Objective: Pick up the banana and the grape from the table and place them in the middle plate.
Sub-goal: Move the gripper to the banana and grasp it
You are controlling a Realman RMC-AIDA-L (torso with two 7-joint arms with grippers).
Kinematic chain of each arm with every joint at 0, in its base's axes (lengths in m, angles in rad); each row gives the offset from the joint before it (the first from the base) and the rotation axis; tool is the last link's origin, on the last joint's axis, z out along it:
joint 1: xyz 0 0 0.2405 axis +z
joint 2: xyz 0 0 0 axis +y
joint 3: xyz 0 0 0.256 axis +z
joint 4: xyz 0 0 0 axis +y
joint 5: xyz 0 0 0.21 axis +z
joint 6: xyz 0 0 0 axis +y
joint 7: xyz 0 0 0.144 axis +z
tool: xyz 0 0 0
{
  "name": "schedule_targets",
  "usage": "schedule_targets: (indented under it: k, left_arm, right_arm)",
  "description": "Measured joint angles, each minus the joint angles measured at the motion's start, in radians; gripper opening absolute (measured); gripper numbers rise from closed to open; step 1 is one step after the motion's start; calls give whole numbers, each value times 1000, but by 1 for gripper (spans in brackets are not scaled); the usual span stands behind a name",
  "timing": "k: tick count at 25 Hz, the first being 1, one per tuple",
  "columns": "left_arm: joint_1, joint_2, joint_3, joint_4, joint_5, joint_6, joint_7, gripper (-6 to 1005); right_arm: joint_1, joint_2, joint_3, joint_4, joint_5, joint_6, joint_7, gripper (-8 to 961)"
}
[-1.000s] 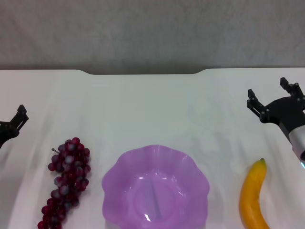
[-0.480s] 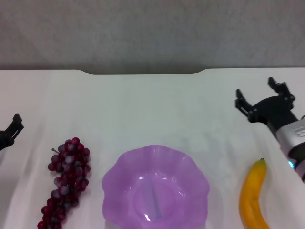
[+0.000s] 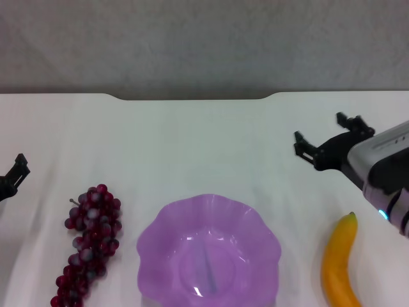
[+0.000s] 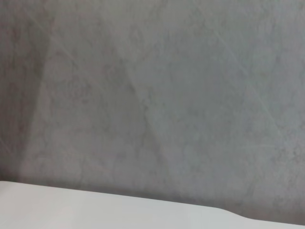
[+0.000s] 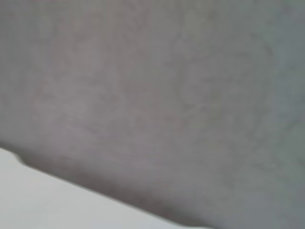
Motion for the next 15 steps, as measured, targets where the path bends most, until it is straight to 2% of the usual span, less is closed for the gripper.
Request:
schedule_targets:
  k: [3,5,8,12,15]
  left_arm:
    - [2,0,0,0,0,6,0,876]
    - [1,0,0,0,0,8,0,876]
    - [-1,0,0,1,0,9,0,875]
    - [-1,0,0,1,0,9,-1,875]
    - [-2,0,0,1,0,9,-1,875]
  right_arm:
    - [-18,-5,146,80,-1,275,63,891]
    - [-9,-5,287,105,-53,482,155,891]
    - [53,-5,436,130,-267,745,376,891]
    - [175,-4,510,182,-675,1033,699,892]
    - [260,-3,509,196,-865,1185,802,892]
